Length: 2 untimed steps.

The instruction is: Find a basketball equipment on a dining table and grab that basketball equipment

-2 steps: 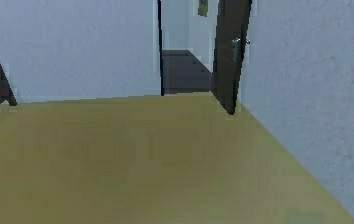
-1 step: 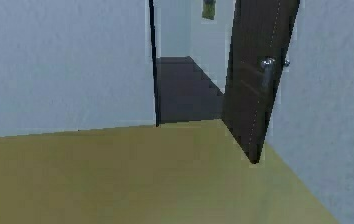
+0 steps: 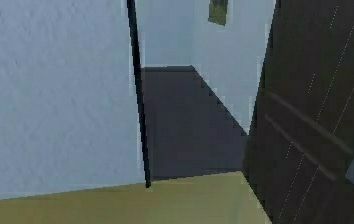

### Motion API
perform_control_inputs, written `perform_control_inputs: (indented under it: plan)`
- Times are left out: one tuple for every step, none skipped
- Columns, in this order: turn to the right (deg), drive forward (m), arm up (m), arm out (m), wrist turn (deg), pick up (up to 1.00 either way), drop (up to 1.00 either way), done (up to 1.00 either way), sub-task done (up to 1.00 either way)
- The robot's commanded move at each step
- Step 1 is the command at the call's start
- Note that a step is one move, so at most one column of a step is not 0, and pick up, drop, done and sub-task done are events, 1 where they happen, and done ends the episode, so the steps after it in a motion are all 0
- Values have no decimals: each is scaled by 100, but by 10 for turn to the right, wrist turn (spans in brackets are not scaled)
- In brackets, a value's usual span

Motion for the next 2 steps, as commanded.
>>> perform_control_inputs:
  plan:
    - [0,60,0,0,0,0,0,0,0]
    - [210,0,0,0,0,0,0,0,0]
